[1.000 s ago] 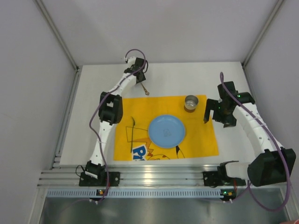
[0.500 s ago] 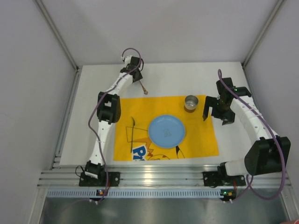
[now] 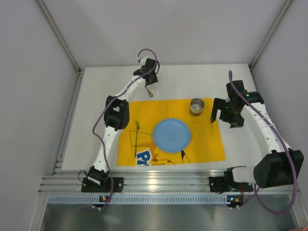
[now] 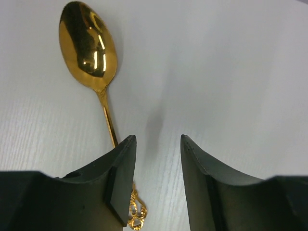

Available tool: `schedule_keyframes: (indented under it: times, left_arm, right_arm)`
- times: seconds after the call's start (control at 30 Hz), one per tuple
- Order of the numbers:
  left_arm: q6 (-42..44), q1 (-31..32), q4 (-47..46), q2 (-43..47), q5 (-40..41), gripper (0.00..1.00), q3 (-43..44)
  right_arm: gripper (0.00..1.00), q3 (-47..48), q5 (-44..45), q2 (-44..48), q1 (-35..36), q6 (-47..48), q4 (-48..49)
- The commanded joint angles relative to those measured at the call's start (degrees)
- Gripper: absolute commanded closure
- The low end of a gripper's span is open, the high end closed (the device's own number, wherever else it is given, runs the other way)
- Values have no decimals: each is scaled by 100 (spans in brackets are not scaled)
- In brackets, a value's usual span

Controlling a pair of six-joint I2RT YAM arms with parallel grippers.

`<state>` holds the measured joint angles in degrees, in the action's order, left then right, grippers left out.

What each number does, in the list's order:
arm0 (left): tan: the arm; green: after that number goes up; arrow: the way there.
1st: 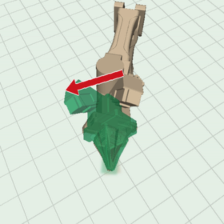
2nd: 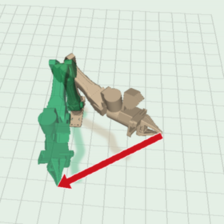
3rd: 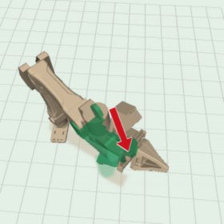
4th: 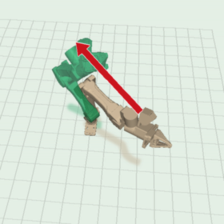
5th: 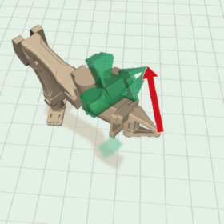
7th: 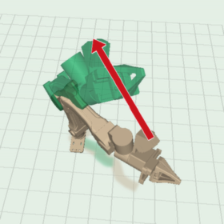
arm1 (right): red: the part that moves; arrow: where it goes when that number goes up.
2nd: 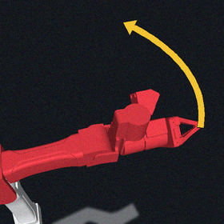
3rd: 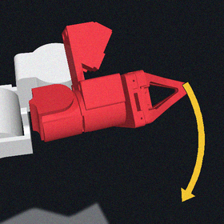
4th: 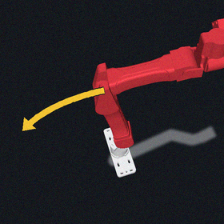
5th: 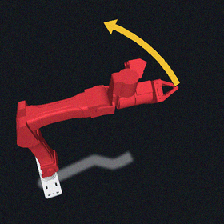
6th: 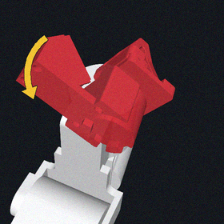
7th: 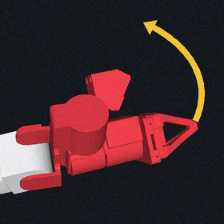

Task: Set the dinner table for one person

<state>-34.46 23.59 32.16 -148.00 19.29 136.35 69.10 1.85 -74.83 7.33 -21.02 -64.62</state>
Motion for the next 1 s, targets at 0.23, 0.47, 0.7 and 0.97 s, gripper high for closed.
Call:
schedule_keyframes:
  times: [0.23,0.47,0.7,0.97]
  left_arm:
    - [-61,-223,580,-88,418,53,-110]
    - [-17,-320,1089,-561,348,55,337]
    - [-52,-531,1696,-756,383,89,374]
    - [192,-909,1786,-872,-285,100,200]
  right_arm:
    - [0,16,-18,144,-241,133,-42]
    - [0,33,-35,39,-241,150,2]
    - [0,-19,-106,-76,-241,98,55]
    - [0,-142,-150,-58,-259,62,116]
